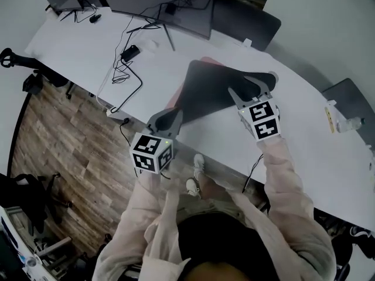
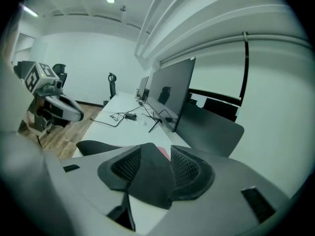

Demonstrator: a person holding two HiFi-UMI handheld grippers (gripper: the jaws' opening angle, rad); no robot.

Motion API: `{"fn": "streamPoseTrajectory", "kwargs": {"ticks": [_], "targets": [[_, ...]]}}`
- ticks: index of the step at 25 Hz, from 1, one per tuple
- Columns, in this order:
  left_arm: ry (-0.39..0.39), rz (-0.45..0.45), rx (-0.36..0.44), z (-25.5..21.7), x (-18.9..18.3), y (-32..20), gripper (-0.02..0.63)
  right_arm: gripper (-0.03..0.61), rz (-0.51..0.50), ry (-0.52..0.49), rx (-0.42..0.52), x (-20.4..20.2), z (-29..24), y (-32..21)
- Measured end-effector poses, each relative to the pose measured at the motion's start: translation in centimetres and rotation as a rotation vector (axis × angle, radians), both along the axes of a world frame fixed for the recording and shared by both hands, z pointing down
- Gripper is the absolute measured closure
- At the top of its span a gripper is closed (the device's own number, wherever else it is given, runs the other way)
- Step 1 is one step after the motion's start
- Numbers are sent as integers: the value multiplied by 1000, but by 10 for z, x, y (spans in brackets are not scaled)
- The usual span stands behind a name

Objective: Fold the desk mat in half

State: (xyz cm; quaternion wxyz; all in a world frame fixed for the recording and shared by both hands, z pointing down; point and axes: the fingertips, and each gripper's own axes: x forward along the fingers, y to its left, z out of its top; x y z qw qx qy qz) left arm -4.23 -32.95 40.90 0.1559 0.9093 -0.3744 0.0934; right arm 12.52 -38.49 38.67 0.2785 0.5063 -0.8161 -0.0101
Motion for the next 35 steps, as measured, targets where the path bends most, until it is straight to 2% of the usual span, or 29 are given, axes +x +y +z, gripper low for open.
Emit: {"fn": "streamPoseTrajectory", "kwargs": {"ticks": [5,12,19,23,35], "targets": [[18,24,24,-15,9,21,586,428,75,-139,50,13,-21,43],[61,34,29,-22,18,45,586,563,253,-276,130,45,-29,102],[97,43,38,-22,29,59,586,563,372,-412,126,70,-17,148],[91,47,37,-17,34,62,586,563,401,-399,106,75,-5,159],[62,52,9,-5,43,70,586,563,381,-401,68,68,6,167]]}}
